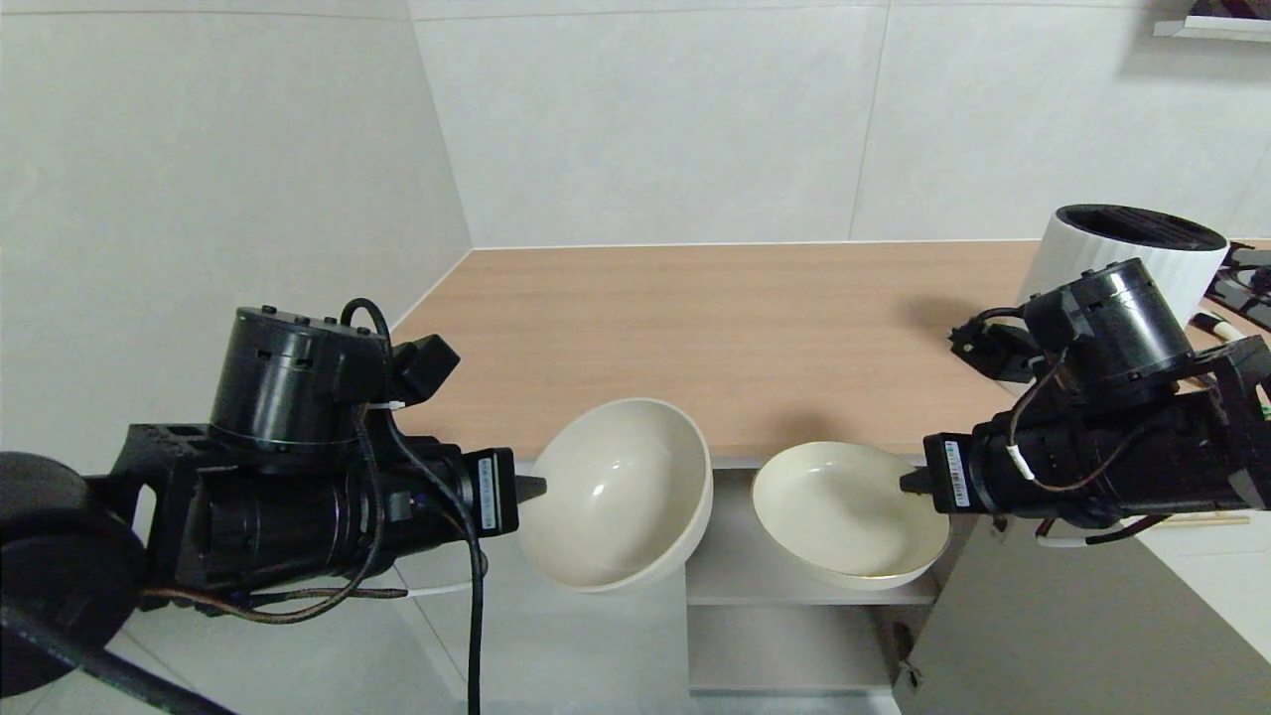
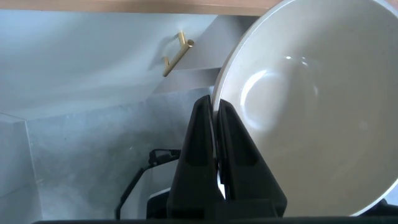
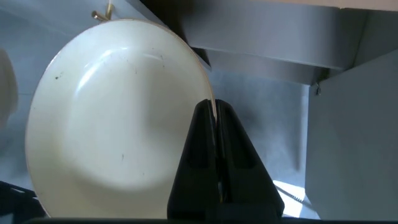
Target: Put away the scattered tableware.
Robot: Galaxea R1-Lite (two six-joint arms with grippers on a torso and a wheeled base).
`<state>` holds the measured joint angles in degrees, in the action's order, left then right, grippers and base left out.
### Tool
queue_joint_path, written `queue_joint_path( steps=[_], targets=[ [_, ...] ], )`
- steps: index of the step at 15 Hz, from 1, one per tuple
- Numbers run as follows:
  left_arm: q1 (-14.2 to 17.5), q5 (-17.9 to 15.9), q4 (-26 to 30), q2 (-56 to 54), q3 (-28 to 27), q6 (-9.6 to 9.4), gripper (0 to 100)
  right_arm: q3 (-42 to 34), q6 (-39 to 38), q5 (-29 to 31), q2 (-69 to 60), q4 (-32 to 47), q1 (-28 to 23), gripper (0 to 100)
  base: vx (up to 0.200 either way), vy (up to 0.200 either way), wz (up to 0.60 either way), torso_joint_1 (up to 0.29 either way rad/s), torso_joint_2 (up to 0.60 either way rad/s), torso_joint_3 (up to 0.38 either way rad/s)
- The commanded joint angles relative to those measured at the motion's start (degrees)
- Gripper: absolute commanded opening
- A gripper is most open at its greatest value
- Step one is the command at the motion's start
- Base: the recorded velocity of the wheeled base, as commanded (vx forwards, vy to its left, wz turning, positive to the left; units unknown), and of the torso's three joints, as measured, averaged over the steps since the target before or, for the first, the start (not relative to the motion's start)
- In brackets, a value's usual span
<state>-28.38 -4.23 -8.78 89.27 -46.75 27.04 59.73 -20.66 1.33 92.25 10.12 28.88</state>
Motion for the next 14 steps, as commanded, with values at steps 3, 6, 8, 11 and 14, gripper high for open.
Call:
queue_joint_path(
  steps=[3,6,8,11,14],
  targets=[
    [0.0,-0.1,0.0,0.5,0.0,0.03,0,0.0,0.0,0.0,1.1,0.0,0.0,0,0.0,0.0,0.0,-0.062,0.14,0.078],
    [0.0,-0.1,0.0,0.5,0.0,0.03,0,-0.1,0.0,0.0,2.0,-0.5,0.0,0,0.0,0.0,0.0,-0.178,0.43,0.24],
    [0.0,0.0,0.0,0.5,0.0,0.03,0,-0.1,0.0,0.0,2.7,-0.8,0.0,0,0.0,0.0,0.0,-0.193,0.48,0.273],
    [0.0,-0.1,0.0,0.6,0.0,0.03,0,0.0,0.0,0.6,3.6,-1.0,0.0,0,0.0,0.0,0.0,-0.186,0.48,0.284],
    [0.0,0.0,0.0,1.1,0.1,0.03,0,-0.1,0.0,0.6,4.5,-1.7,0.0,0,0.0,0.0,0.0,-0.18,0.47,0.294]
  ],
)
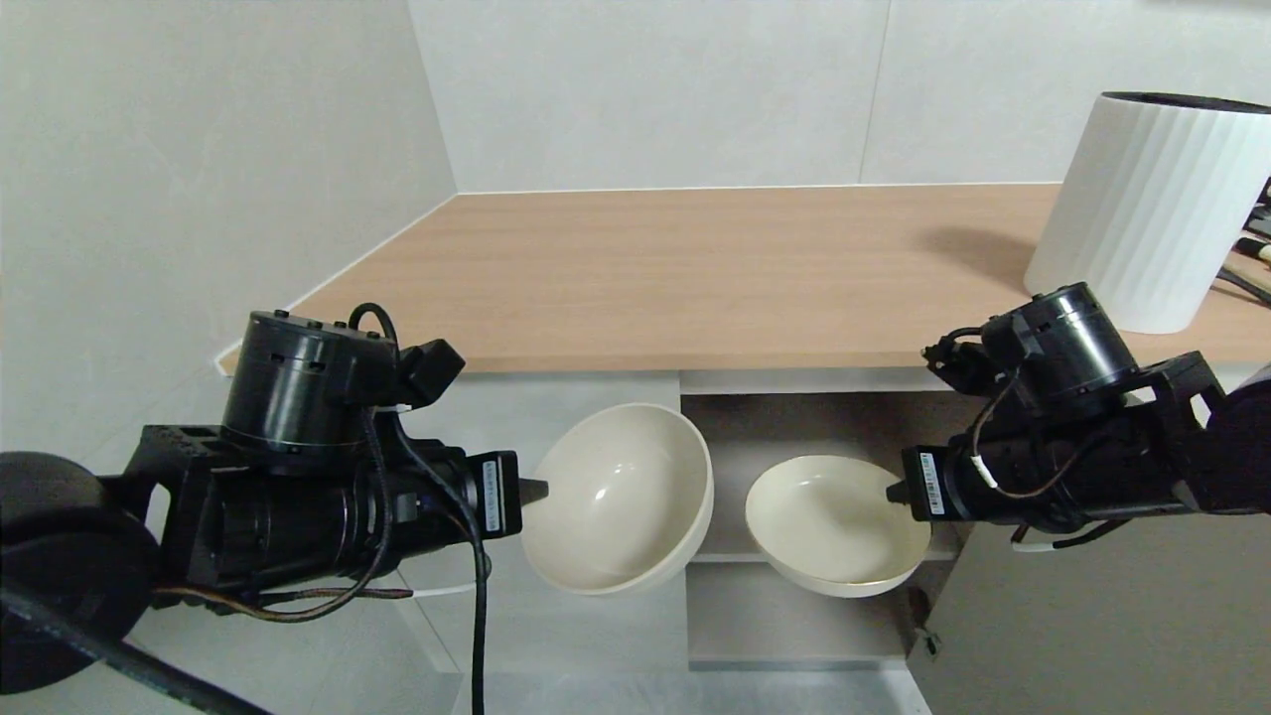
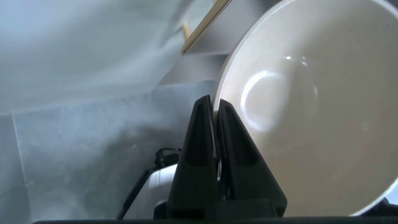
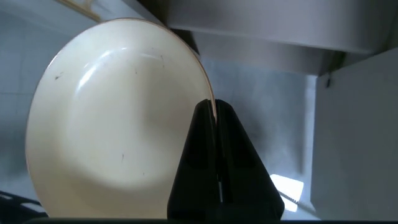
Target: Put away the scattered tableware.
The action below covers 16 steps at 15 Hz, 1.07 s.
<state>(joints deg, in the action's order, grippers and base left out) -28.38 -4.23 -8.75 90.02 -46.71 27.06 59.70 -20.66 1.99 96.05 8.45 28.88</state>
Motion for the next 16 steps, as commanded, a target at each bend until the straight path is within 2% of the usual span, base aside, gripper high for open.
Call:
queue_joint_path(
  steps=[1,8,12,16],
  targets=[
    [0.0,-0.1,0.0,0.3,0.0,0.01,0,0.0,-0.1,0.0,1.3,0.0,0.0,0,0.0,0.0,0.0,-0.163,0.46,0.295],
    [0.0,0.0,0.0,0.9,0.0,0.01,0,0.0,-0.1,0.0,3.1,-0.7,-0.1,0,0.0,0.0,0.0,-0.126,0.42,0.291],
    [0.0,0.0,0.0,1.0,0.0,0.01,0,0.2,-0.1,0.6,4.6,-0.9,-0.1,0,0.0,0.0,0.0,-0.013,0.07,0.044],
    [0.0,-0.1,0.0,1.1,0.0,0.01,0,0.3,-0.2,4.7,13.3,-8.4,-0.1,0,0.0,0.0,0.0,0.0,0.0,0.0]
  ],
)
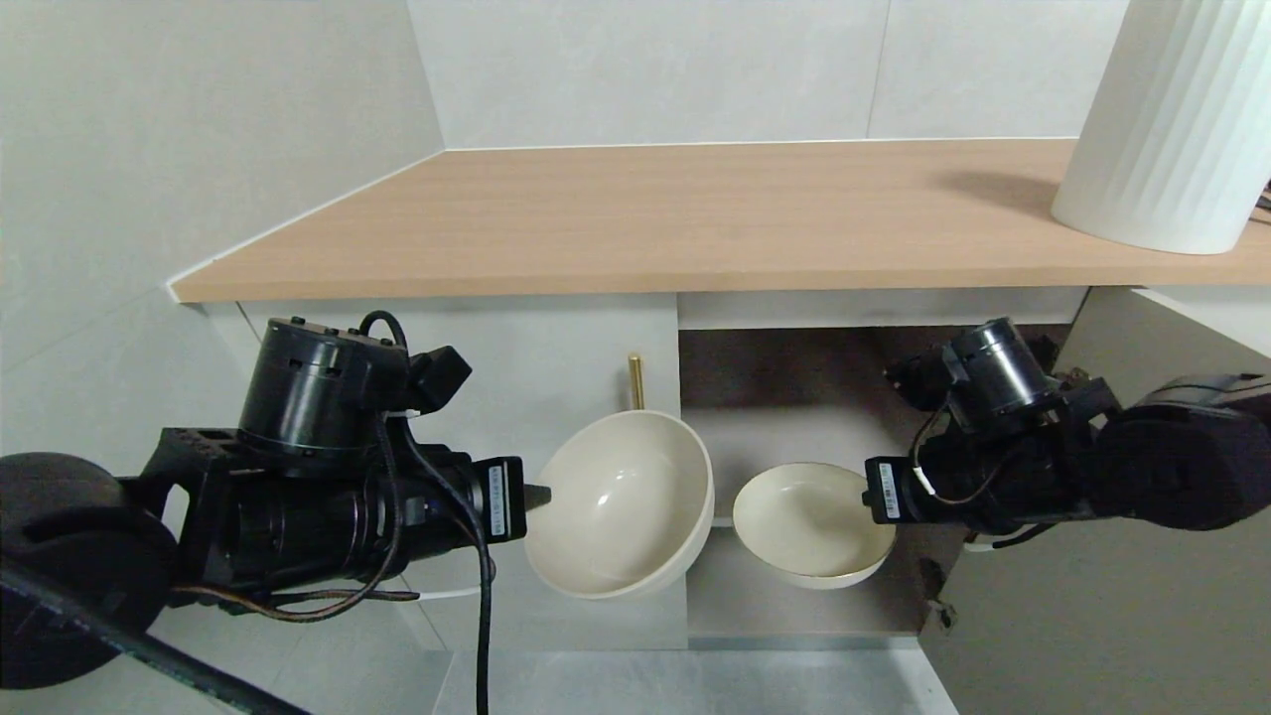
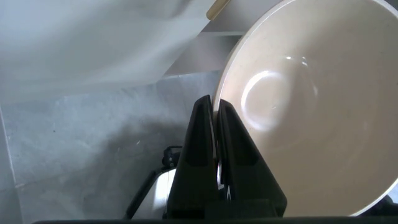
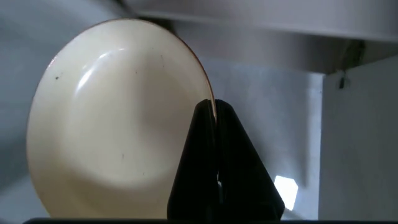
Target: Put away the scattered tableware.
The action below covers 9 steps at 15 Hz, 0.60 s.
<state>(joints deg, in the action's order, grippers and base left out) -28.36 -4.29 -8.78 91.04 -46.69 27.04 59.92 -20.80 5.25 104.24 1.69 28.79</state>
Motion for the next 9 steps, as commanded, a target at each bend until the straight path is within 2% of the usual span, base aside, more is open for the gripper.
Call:
queue_joint_path(
  steps=[1,4,6,9],
  targets=[
    [0.0,0.0,0.0,0.1,0.0,0.03,0,0.4,-0.2,3.4,8.7,-4.5,0.0,0,0.0,0.0,0.0,0.0,0.0,0.0],
    [0.0,0.0,0.0,0.1,0.0,0.03,0,0.2,-0.6,4.6,16.7,-15.0,-1.1,0,0.0,0.0,0.0,0.0,0.0,0.0],
    [0.0,0.0,0.0,0.2,0.0,0.03,0,1.3,-0.5,4.8,20.7,-18.0,-3.0,0,0.0,0.0,0.0,0.0,0.0,0.0],
    [0.0,0.0,0.0,0.4,0.0,0.03,0,6.4,-2.5,7.5,26.9,-18.3,-5.7,0,0.0,0.0,0.0,0.0,0.0,0.0]
  ],
)
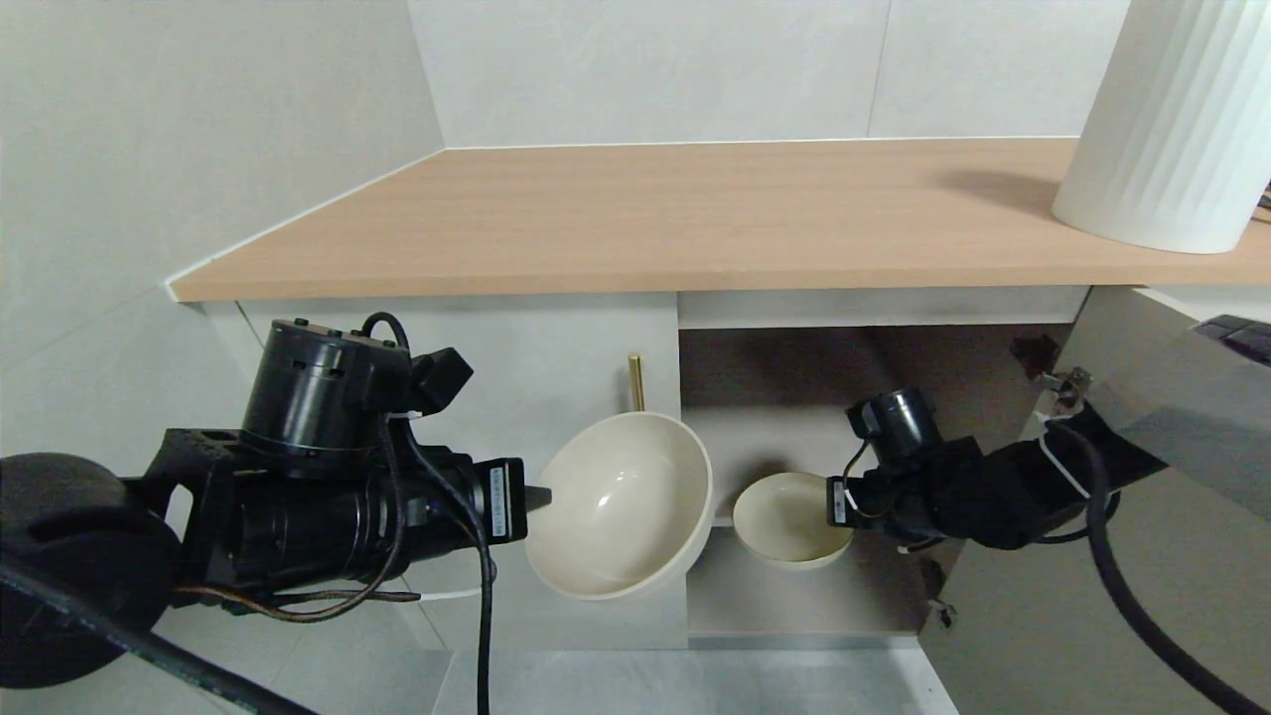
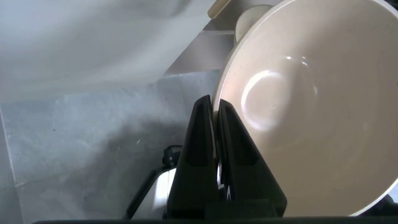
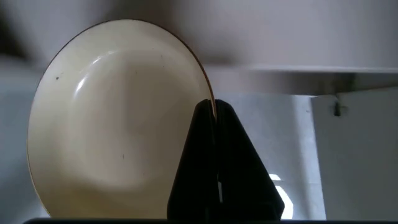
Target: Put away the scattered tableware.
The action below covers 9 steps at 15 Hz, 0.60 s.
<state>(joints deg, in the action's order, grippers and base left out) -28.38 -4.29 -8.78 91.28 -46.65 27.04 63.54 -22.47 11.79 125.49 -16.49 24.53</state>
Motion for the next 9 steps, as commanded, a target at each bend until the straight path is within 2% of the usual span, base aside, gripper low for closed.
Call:
queue_joint_path(
  steps=[1,6,9],
  targets=[
    [0.0,0.0,0.0,0.2,0.0,0.03,0,4.0,-1.5,1.5,7.0,-0.1,-1.9,0,0.0,0.0,0.0,0.0,0.0,0.0],
    [0.0,0.1,0.0,0.5,0.0,0.03,0,9.1,-2.3,6.1,13.6,-6.0,-4.0,0,0.0,0.0,0.0,0.0,0.0,0.0],
    [0.0,0.1,0.0,0.5,0.1,0.03,0,12.1,-2.3,8.7,15.2,-6.9,-4.4,0,0.0,0.0,0.0,0.0,0.0,0.0]
  ],
)
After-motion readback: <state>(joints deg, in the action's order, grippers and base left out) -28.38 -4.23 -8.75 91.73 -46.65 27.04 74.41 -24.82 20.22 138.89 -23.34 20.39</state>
